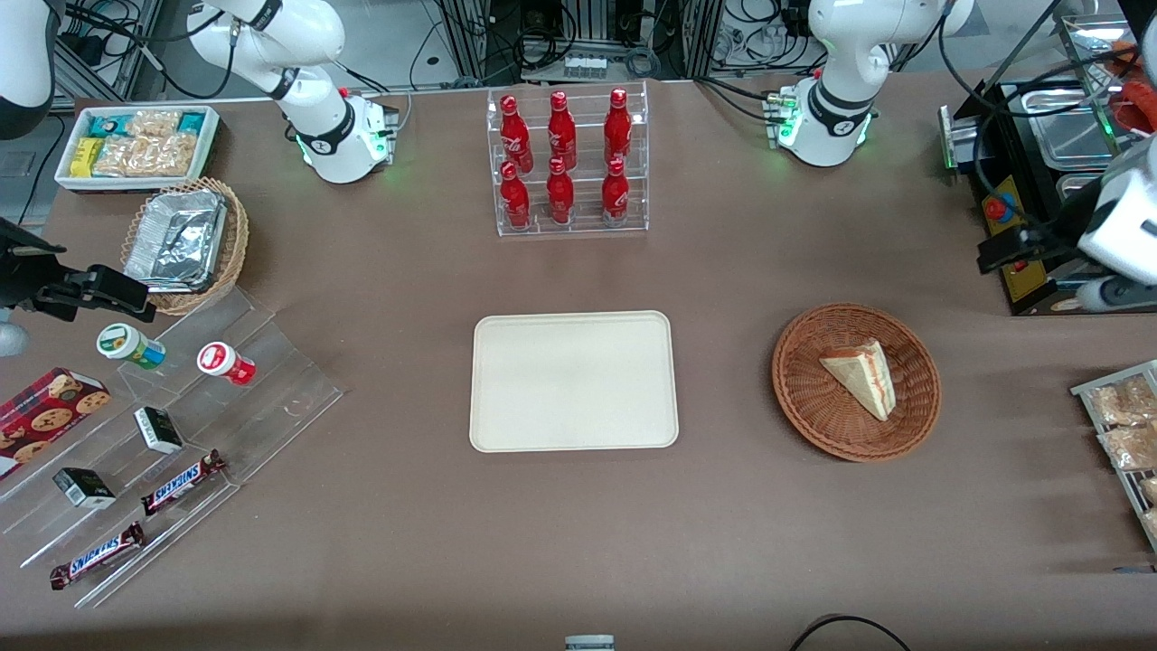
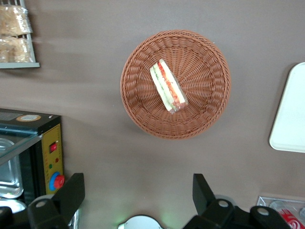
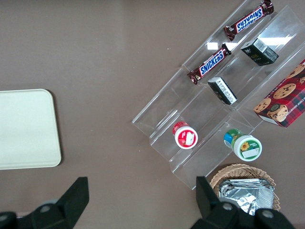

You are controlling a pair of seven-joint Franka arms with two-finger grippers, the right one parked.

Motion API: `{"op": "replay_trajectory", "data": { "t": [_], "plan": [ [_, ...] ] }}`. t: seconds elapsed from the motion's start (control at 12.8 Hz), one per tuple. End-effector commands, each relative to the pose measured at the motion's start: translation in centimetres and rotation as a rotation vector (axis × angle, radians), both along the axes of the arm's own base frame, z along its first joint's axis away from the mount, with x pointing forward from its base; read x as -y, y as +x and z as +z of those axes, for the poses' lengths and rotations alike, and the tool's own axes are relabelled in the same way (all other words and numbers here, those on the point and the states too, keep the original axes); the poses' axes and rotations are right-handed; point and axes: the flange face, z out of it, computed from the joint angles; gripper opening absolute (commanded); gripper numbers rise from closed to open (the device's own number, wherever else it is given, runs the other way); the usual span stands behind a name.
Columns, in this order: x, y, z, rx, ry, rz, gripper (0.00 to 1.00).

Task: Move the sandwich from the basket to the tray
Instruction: 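Move the left gripper down over the sandwich in the wicker basket, then lower the open left gripper around the wrapped sandwich and close it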

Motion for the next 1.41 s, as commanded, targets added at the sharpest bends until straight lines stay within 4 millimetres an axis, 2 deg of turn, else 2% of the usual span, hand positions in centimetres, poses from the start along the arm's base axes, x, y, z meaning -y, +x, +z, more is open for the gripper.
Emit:
{"op": "replay_trajectory", "data": {
  "t": [0.0,0.39,0.63,0.94,1.1,1.33],
  "plan": [
    [-0.1,-0.9,-4.0,0.025,0.001,0.067,1.00],
    [0.5,0.0,-12.2,0.083,0.016,0.269,1.00],
    [1.6,0.3,-16.9,0.118,0.024,0.445,1.00],
    [3.8,1.0,-20.8,0.109,0.027,0.487,1.00],
    [4.6,0.9,-23.7,0.115,0.024,0.497,1.00],
    [4.6,0.4,-26.8,0.115,0.020,0.495,1.00]
  ]
}}
